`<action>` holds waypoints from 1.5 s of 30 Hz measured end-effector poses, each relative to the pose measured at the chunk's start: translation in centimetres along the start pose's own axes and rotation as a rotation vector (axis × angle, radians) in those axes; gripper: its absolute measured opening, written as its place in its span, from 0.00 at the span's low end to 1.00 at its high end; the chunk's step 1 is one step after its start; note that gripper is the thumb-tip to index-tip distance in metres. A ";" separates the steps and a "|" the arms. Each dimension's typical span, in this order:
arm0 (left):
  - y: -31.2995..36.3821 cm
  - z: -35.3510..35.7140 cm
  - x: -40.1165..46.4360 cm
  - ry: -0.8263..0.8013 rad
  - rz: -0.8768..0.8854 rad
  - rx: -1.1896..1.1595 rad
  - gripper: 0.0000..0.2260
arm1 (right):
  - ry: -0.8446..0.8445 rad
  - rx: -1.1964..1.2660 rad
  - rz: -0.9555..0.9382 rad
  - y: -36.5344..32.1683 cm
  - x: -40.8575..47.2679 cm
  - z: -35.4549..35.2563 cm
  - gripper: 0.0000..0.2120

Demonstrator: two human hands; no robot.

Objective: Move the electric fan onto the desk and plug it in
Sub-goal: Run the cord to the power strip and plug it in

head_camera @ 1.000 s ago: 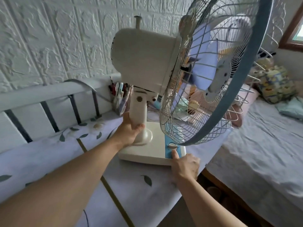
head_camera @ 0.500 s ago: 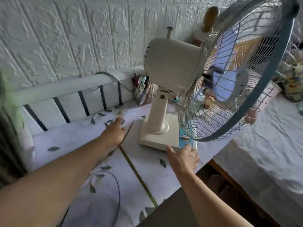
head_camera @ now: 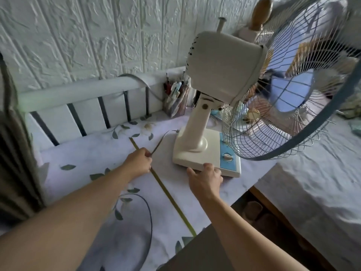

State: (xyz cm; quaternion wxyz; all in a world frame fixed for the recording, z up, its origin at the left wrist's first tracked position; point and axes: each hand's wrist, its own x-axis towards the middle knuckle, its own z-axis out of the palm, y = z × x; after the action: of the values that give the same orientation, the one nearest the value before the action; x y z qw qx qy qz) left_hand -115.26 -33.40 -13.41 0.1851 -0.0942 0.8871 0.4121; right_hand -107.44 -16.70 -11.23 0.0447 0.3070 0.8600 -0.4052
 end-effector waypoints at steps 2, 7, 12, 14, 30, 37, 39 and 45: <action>-0.3 -1.7 -1.7 0.017 0.009 -0.012 0.09 | -0.038 -0.002 -0.005 -0.9 -1.1 -0.2 0.26; -0.2 -6.6 -7.8 0.072 0.092 0.086 0.13 | -0.157 0.090 -0.063 -4.4 -5.2 -0.6 0.23; 1.2 -10.2 -14.8 0.144 0.035 0.103 0.16 | -0.286 0.124 -0.186 -7.3 -8.8 -2.3 0.15; 1.9 -11.3 -17.6 0.198 0.026 0.114 0.15 | -0.351 0.065 -0.277 -8.2 -10.4 -3.3 0.14; 4.7 -17.3 -38.5 0.433 -0.027 -0.156 0.16 | -0.478 -0.062 -0.857 -12.4 -21.0 -8.9 0.14; 4.2 -19.5 -43.3 0.479 -0.006 -0.200 0.17 | -0.625 0.001 -0.823 -14.1 -25.1 -10.0 0.10; 4.8 -19.4 -43.9 0.483 0.024 -0.176 0.17 | -0.809 0.185 -0.835 -15.3 -28.9 -10.2 0.12; 4.0 -21.9 -48.1 0.425 0.032 -0.245 0.17 | -0.285 0.045 -0.758 -16.7 -29.2 -12.0 0.18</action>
State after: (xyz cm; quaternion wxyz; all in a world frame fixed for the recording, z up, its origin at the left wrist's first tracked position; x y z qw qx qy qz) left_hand -78.10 -46.93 21.81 -0.0251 -0.1864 0.8510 0.4903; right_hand -91.19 -30.42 17.45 0.0042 -0.0901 0.8883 -0.4504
